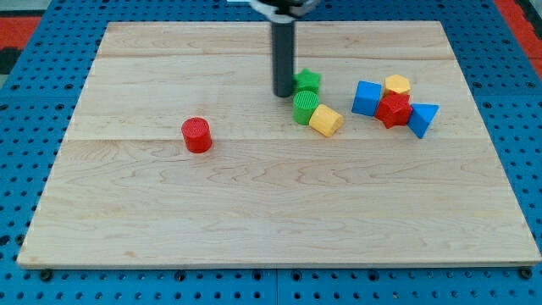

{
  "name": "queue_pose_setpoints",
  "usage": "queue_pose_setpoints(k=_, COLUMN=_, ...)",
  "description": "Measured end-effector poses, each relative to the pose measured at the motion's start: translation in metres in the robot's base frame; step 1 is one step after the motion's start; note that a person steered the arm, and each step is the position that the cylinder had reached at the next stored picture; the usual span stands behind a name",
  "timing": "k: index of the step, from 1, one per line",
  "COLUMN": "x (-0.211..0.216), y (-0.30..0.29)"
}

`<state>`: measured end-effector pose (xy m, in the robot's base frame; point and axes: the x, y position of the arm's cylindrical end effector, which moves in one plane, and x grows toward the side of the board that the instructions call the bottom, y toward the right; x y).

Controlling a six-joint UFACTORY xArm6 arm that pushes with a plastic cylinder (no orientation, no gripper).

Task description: Place your arm below the yellow heart

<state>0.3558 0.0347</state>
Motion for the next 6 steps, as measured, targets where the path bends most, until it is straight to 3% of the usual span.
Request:
queue_pose_setpoints(k=1, x=0.001, y=-0.037)
queue_pose_setpoints(k=2, x=0.038, y=-0.048)
queue_pose_setpoints(k=3, x=0.063, y=0.034)
queue_pose_setpoints(k=4, x=0.080, y=0.051)
queue_pose_setpoints(k=5, x=0.107, y=0.023)
queue_pose_setpoints(k=6, x=0.150, y=0.053)
